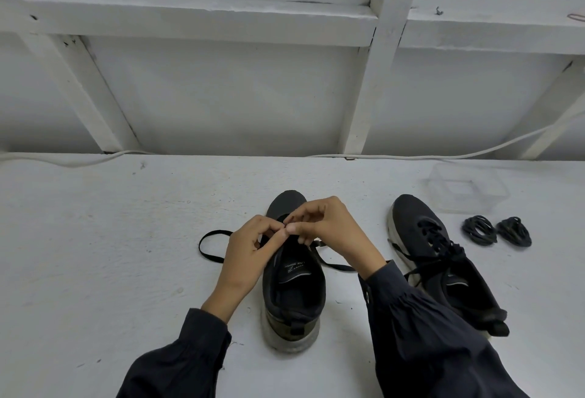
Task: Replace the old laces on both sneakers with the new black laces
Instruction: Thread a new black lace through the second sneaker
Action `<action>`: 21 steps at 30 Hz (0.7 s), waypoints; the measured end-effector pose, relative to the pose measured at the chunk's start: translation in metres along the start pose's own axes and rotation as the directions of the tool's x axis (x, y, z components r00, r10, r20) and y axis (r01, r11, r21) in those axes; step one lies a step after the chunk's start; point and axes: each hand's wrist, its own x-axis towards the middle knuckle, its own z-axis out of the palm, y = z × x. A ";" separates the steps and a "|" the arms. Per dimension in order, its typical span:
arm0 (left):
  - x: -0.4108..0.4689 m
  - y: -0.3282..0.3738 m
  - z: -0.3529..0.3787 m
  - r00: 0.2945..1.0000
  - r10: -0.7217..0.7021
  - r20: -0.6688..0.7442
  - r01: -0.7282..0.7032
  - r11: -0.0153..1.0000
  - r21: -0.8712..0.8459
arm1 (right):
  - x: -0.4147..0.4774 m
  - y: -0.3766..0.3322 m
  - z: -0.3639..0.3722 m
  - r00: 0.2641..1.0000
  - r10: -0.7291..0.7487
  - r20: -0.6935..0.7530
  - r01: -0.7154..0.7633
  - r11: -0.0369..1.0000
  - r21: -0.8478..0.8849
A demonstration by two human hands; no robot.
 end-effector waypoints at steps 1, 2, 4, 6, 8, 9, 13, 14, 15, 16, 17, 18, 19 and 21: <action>0.000 0.001 0.000 1.000 -0.005 0.011 0.005 1.000 -0.008 | 0.000 0.000 0.001 1.000 -0.005 -0.005 0.005 1.000 0.005; 0.000 0.001 0.000 1.000 -0.018 0.018 0.018 1.000 -0.013 | 0.000 -0.001 0.001 1.000 -0.008 -0.007 0.008 1.000 0.002; 0.000 0.003 0.000 0.999 -0.040 0.026 0.040 0.999 -0.014 | 0.000 -0.002 0.003 1.000 -0.014 -0.009 0.013 0.999 -0.029; 0.001 0.005 0.000 0.999 -0.041 0.032 0.041 0.999 0.006 | 0.001 -0.004 0.003 1.000 -0.028 -0.007 0.027 0.998 -0.061; 0.001 0.007 -0.002 0.999 -0.038 0.031 0.038 0.999 0.016 | 0.003 -0.006 0.002 0.999 -0.045 0.000 0.045 0.998 -0.051; 0.001 0.008 -0.002 0.999 -0.036 0.029 0.036 0.999 0.012 | 0.003 -0.005 0.002 0.999 -0.045 -0.001 0.045 0.999 -0.019; 0.002 0.010 -0.003 0.999 -0.015 0.038 0.014 1.000 0.021 | -0.003 -0.002 0.002 1.000 -0.015 -0.009 0.016 0.990 0.137; 0.002 0.009 -0.003 0.999 -0.011 0.041 0.010 1.000 0.028 | -0.004 -0.001 0.002 1.000 -0.013 -0.012 0.015 0.989 0.146; 0.003 0.009 -0.003 0.999 -0.009 0.042 0.008 0.999 0.031 | -0.005 -0.001 0.002 1.000 -0.016 -0.013 0.018 0.990 0.142; 0.003 0.010 -0.003 0.999 -0.009 0.038 0.008 1.000 0.026 | -0.006 -0.002 0.002 1.000 -0.021 -0.016 0.023 0.992 0.124; 0.004 0.011 -0.004 0.999 -0.010 0.037 0.009 1.000 0.011 | -0.006 -0.004 0.001 0.999 -0.031 -0.022 0.033 0.996 0.088; 0.005 0.013 -0.004 0.999 -0.006 0.042 0.006 1.000 -0.015 | -0.005 -0.006 -0.001 0.998 -0.047 -0.029 0.048 0.998 0.036; 0.006 0.016 -0.004 0.998 -0.003 0.058 0.006 0.998 -0.058 | -0.005 -0.008 -0.002 0.997 -0.067 -0.037 0.066 0.997 -0.028; 0.010 0.022 -0.003 0.994 -0.006 0.111 0.025 0.985 -0.170 | -0.003 -0.012 -0.005 0.992 -0.111 -0.052 0.102 0.983 -0.152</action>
